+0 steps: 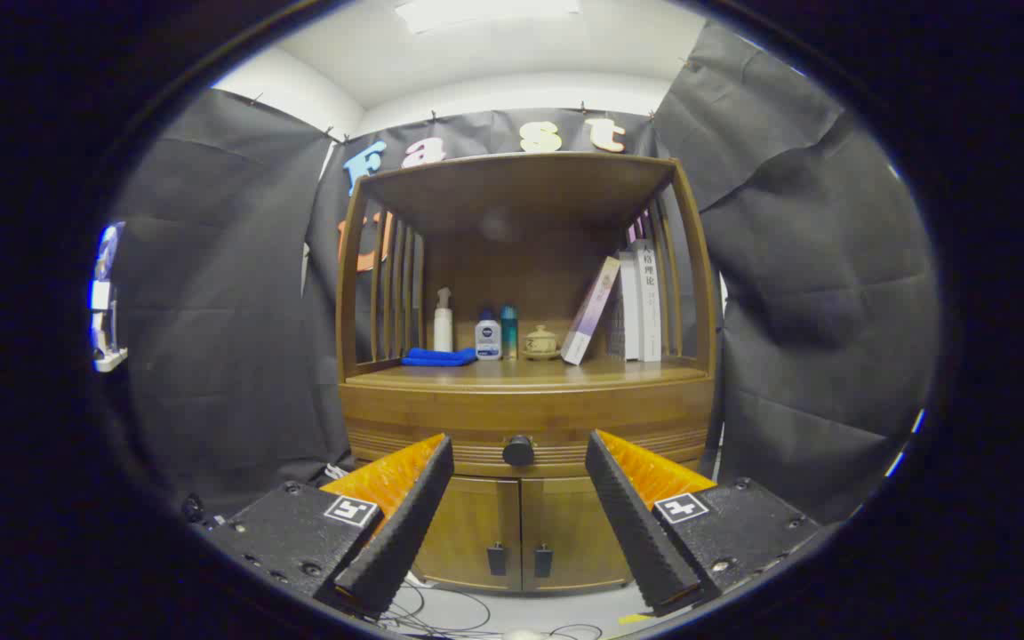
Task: Pull open the drawer, take out the items inside it, and place them on the countertop above the cabinet.
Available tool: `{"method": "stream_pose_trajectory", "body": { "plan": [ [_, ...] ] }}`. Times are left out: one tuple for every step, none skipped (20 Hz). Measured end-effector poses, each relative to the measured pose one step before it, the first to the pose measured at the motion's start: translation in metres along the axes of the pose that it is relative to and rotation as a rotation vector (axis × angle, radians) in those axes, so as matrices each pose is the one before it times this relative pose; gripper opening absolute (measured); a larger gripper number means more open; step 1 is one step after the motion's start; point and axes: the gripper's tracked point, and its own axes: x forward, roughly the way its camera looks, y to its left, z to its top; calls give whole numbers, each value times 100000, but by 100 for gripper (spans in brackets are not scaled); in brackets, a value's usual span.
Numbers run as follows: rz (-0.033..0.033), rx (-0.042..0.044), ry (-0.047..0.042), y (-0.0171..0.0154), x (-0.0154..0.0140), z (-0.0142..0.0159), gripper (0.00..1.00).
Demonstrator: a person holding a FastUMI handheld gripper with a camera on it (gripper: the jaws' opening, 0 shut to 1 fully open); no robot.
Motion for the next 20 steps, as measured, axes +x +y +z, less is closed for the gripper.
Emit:
{"method": "stream_pose_trajectory", "body": {
  "plan": [
    [256, 159, -572, 131, -96, 434, 98],
    [346, 415, -939, 112, -264, 543, 98],
    [349, 393, -1063, 121, -237, 455, 98],
    [390, 265, -595, 208, -9, 427, 98],
    [328, 86, -167, 133, -3, -9, 98],
    [63, -55, 433, 67, 14, 23, 98],
    [131, -172, 292, 8, -149, -203, 98],
    [-9, -151, 592, 27, 1, -172, 98],
    [144, -104, 963, 71, -13, -267, 98],
    [-26, 56, 700, 46, -25, -163, 98],
    [-90, 25, 374, -57, 4, -126, 98],
    [-62, -137, 102, -8, -11, 11, 99],
    [-82, -329, -114, 5, -30, 18, 99],
    [-162, -467, 202, -86, -2, -92, 98],
    [-222, -211, 315, -155, 132, -94, 98],
    [20, 111, 415, -45, 91, -136, 98],
    [-127, 267, 295, -16, -48, -234, 98],
    [-93, 206, 331, -124, 53, -28, 98],
    [-121, -190, 381, -8, 61, -144, 98],
    [-300, -653, 386, -46, 152, -243, 98]
  ]
}}
